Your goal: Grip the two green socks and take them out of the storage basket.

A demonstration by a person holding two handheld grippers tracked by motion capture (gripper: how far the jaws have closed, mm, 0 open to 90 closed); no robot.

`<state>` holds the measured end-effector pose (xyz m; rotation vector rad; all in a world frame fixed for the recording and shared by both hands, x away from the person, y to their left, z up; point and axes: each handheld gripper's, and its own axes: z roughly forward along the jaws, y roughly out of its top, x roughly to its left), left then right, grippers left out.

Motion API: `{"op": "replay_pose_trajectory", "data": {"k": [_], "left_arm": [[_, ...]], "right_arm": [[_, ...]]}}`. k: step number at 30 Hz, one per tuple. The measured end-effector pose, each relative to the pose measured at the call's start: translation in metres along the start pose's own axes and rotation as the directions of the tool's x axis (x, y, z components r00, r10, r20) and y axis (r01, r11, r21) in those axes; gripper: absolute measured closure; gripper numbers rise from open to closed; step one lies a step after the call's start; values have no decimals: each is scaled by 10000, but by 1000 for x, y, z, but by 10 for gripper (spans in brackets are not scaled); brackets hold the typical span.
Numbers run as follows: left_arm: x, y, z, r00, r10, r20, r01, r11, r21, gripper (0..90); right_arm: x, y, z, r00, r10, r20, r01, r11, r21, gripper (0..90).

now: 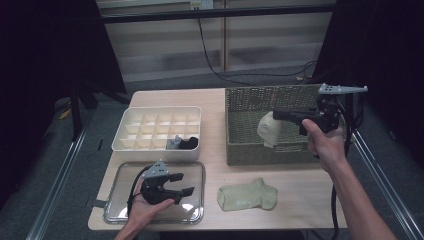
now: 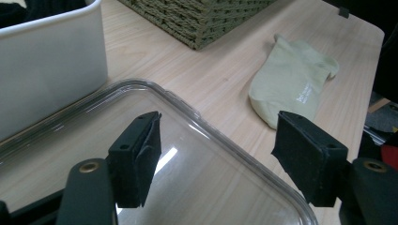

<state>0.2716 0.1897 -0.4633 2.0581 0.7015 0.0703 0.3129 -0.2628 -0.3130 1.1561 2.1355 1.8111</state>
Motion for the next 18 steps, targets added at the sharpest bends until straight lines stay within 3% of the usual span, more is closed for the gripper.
{"op": "replay_pose_trajectory", "data": {"k": [8, 12, 18], "left_arm": [[-5, 2, 2, 10000, 73, 2, -73, 9999, -74, 315], [-9, 4, 5, 9997, 232, 31, -232, 9997, -96, 321], [-15, 6, 9, 9994, 333, 115, -332, 9994, -100, 323]], "right_arm": [[19, -14, 0, 9998, 13, -185, -8, 9997, 248, 875], [29, -31, 2, 9995, 45, -324, -30, 9989, 462, 875], [32, -56, 10, 9978, 428, -510, -393, 9969, 682, 875]]}}
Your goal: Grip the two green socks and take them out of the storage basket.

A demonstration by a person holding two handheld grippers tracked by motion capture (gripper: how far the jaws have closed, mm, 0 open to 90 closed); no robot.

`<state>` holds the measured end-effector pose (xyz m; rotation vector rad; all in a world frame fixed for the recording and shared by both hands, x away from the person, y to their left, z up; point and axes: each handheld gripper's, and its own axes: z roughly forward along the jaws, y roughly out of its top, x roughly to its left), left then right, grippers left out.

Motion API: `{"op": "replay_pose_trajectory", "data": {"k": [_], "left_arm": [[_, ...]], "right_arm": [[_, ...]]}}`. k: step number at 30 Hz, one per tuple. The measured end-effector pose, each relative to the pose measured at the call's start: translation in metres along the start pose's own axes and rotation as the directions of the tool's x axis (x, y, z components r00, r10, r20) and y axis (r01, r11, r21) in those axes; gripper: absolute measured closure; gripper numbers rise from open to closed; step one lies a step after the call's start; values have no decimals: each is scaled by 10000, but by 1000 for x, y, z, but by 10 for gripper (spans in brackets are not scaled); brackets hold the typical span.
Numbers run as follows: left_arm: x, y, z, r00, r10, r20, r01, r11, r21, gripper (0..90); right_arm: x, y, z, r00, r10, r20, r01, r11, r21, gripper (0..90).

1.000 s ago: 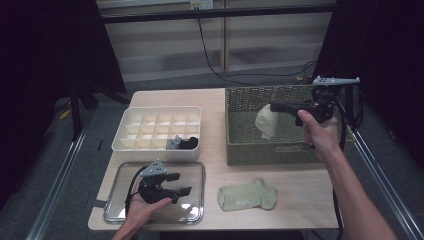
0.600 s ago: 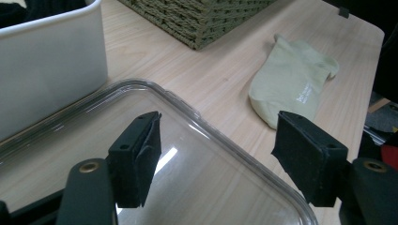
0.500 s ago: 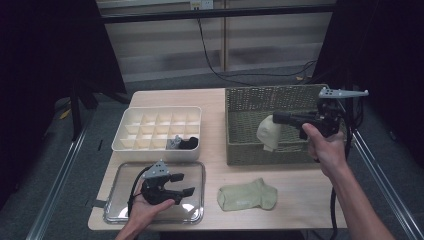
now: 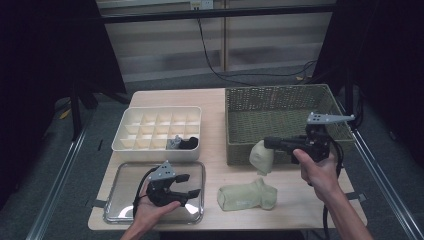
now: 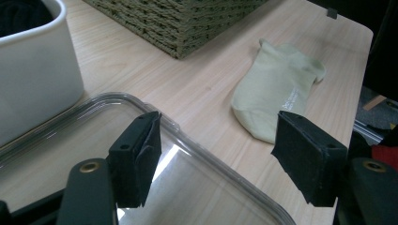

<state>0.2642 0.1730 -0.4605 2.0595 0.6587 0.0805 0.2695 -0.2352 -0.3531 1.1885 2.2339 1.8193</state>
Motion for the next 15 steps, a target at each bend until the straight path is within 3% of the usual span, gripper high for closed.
{"op": "replay_pose_trajectory", "data": {"k": [9, 15], "left_arm": [[-4, 0, 5, 9997, 69, 213, -73, 9998, 185, 318], [-6, 3, 13, 9995, 118, 307, -128, 9994, 309, 330]], "right_arm": [[3, -32, 26, 9992, 250, -325, -225, 9970, 745, 875], [-4, -56, 46, 9972, 588, -462, -527, 9910, 1235, 875]]}}
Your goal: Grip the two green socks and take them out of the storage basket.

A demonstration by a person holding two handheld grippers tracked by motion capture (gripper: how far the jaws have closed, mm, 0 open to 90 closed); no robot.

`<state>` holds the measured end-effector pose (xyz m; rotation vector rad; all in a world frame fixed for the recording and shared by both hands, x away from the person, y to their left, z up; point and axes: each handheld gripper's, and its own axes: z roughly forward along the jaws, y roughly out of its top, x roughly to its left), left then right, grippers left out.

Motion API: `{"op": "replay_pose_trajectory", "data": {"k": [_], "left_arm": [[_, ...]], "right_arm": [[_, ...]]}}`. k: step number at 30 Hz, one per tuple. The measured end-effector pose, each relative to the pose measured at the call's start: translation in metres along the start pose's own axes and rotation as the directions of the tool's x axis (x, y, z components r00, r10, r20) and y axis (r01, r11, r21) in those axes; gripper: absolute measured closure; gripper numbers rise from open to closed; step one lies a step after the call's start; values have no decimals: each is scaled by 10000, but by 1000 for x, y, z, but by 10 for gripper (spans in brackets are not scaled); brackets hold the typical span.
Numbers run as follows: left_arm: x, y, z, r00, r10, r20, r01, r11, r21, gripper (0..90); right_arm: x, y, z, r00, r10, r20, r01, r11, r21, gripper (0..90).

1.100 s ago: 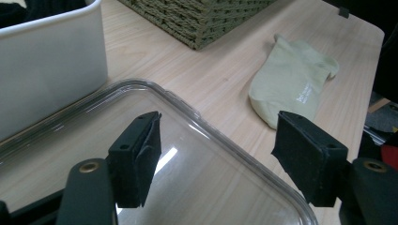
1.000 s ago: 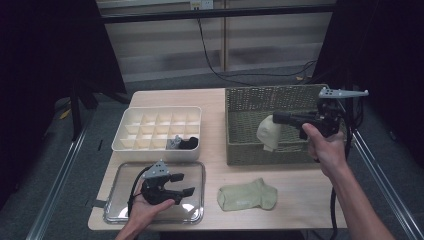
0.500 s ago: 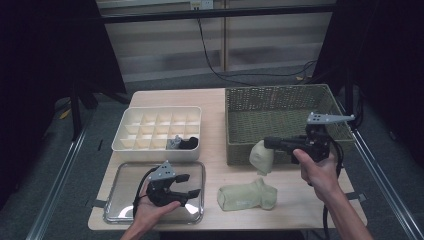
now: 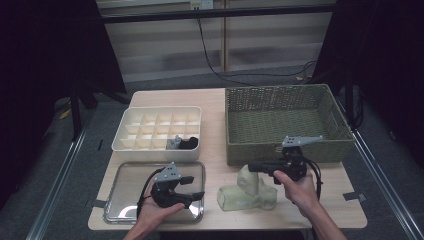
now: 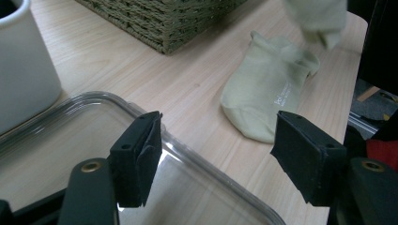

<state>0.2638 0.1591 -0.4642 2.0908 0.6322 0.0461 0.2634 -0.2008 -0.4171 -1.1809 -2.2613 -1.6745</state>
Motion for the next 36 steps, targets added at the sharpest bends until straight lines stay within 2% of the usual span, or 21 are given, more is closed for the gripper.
{"op": "replay_pose_trajectory", "data": {"k": [6, 9, 13, 16, 20, 23, 25, 26, 29, 32, 35, 36], "left_arm": [[-2, 7, 13, 9997, 89, 226, -94, 9998, 195, 342], [-1, 9, 16, 9996, -76, 272, 72, 9998, 162, 358], [2, 10, 22, 9989, -53, 468, 42, 9997, 255, 464], [6, 11, 32, 9970, -53, 774, 12, 9986, 534, 552], [6, 10, 34, 9956, -55, 931, 4, 9985, 556, 616], [6, 9, 34, 9953, -102, 958, 49, 9984, 555, 625], [6, 9, 34, 9950, -90, 995, 32, 9983, 575, 627], [5, 9, 34, 9950, -130, 991, 74, 9984, 566, 627], [2, 9, 34, 9941, -50, 1086, -9, 9986, 534, 644], [-3, 10, 34, 9928, 11, 1196, -70, 9988, 488, 676], [-7, 10, 35, 9904, 131, 1374, -209, 9982, 556, 708], [-8, 10, 36, 9902, 184, 1382, -267, 9979, 583, 712]], "right_arm": [[-10, -15, 20, 9993, 319, -210, -308, 9983, 497, 875], [-11, -19, 32, 9992, 261, -311, -236, 9965, 798, 874], [-16, -22, 46, 9991, 293, -322, -257, 9939, 1071, 873], [-22, -26, 56, 9993, 305, -223, -276, 9925, 1187, 870], [-30, -31, 66, 9994, 337, -80, -322, 9897, 1398, 854], [-35, -34, 72, 9989, 409, 222, -438, 9876, 1508, 787], [-35, -35, 73, 9990, 375, 258, -409, 9879, 1499, 770], [-34, -35, 72, 9988, 290, 392, -346, 9875, 1535, 725], [-27, -32, 65, 9980, 80, 619, -169, 9895, 1436, 686], [-19, -29, 55, 9977, -52, 681, -36, 9918, 1281, 686], [-9, -30, 48, 9983, -257, 524, 188, 9914, 1294, 752], [-6, -31, 47, 9979, -343, 544, 268, 9907, 1337, 750]]}}
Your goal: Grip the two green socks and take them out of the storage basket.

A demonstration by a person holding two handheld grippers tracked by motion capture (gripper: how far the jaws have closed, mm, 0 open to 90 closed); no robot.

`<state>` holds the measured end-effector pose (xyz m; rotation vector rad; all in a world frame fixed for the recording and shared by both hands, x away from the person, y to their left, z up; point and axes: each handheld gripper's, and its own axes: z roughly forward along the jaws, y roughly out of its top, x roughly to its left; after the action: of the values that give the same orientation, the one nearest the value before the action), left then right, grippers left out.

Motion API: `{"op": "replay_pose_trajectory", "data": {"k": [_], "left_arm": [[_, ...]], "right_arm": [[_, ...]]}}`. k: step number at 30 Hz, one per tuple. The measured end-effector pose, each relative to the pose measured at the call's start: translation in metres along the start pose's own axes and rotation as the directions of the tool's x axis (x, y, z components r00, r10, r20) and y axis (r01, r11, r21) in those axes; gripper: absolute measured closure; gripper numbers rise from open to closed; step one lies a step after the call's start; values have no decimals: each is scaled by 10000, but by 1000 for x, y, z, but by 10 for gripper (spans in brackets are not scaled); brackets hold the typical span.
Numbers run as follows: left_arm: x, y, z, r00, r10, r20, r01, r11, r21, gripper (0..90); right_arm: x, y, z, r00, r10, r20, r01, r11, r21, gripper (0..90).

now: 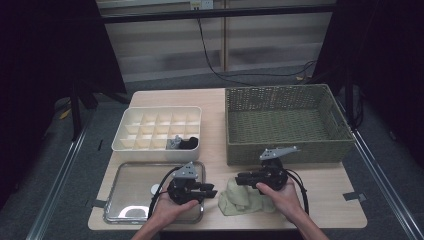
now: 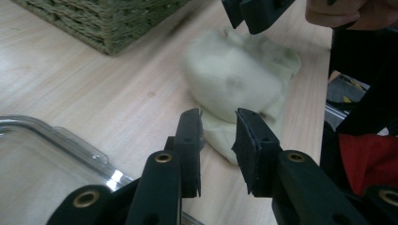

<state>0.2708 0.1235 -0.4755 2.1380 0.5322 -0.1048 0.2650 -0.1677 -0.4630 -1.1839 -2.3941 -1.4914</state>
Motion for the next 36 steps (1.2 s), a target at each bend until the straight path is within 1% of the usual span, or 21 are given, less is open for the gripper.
{"op": "replay_pose_trajectory", "data": {"k": [1, 2, 4, 6, 9, 11, 13, 14, 17, 20, 21, 22, 25, 27, 28, 29, 30, 31, 32, 33, 36], "left_arm": [[-1, 0, 1, 10000, 15, 23, -15, 10000, 30, 712], [-2, 0, 1, 10000, 16, 21, -16, 10000, 47, 715], [-2, 0, 2, 9999, 10, 103, -10, 10000, 31, 725], [-4, 0, 3, 9997, 30, 230, -31, 10000, 55, 736], [-6, -1, 7, 9990, 132, 433, -141, 9997, 192, 750], [-10, -2, 12, 9987, 152, 478, -173, 9989, 435, 755], [-13, -2, 16, 9978, 338, 576, -373, 9975, 598, 756], [-14, -2, 18, 9973, 347, 648, -389, 9971, 649, 758], [-15, -3, 22, 9970, 408, 664, -464, 9954, 838, 758], [-15, -4, 25, 9965, 440, 705, -507, 9940, 970, 758], [-15, -4, 27, 9967, 449, 672, -516, 9935, 1015, 757], [-16, -5, 28, 9966, 430, 705, -504, 9931, 1059, 757], [-14, -5, 30, 9965, 446, 704, -526, 9919, 1160, 750], [-13, -5, 32, 9970, 429, 643, -503, 9918, 1175, 747], [-13, -5, 32, 9972, 405, 625, -475, 9922, 1156, 745], [-13, -5, 33, 9971, 439, 622, -514, 9908, 1251, 745], [-13, -5, 33, 9972, 484, 566, -556, 9897, 1320, 743], [-14, -5, 34, 9975, 581, 401, -631, 9885, 1371, 742], [-14, -5, 34, 9969, 592, 516, -660, 9879, 1404, 741], [-13, -5, 34, 9971, 539, 540, -611, 9881, 1410, 741], [-13, -5, 34, 9974, 513, 506, -580, 9881, 1422, 744]], "right_arm": [[2, -1, -1, 9999, -40, 159, 39, 10000, 27, 734], [3, -1, -2, 9999, 48, 139, -48, 10000, 16, 737], [4, -2, -3, 10000, -23, -82, 23, 10000, -7, 781], [5, -4, 1, 9998, -144, -151, 147, 9996, 224, 810], [5, -8, 11, 9996, -184, -232, 197, 9982, 568, 807], [4, -10, 19, 9998, -134, -166, 147, 9965, 825, 792], [3, -12, 25, 9997, -238, -104, 248, 9943, 1035, 779], [3, -13, 27, 9997, -257, -61, 262, 9932, 1137, 772], [2, -15, 31, 9993, -365, 97, 348, 9902, 1349, 737], [2, -20, 38, 9968, -671, 427, 585, 9824, 1775, 693], [2, -22, 40, 9964, -702, 485, 602, 9811, 1838, 689], [2, -22, 40, 9965, -696, 461, 603, 9819, 1797, 689], [4, -22, 42, 9943, -868, 612, 745, 9807, 1807, 705], [5, -22, 42, 9914, -1056, 774, 899, 9790, 1831, 769], [4, -22, 42, 9910, -1037, 841, 870, 9794, 1822, 809], [3, -23, 42, 9906, -1051, 870, 881, 9796, 1805, 839], [2, -23, 42, 9915, -983, 858, 818, 9806, 1783, 864], [2, -23, 42, 9919, -962, 825, 805, 9811, 1759, 884], [2, -23, 42, 9919, -944, 845, 786, 9817, 1732, 896], [2, -23, 42, 9925, -897, 829, 745, 9824, 1716, 900], [0, -21, 39, 9965, -601, 583, 509, 9877, 1475, 900]]}}
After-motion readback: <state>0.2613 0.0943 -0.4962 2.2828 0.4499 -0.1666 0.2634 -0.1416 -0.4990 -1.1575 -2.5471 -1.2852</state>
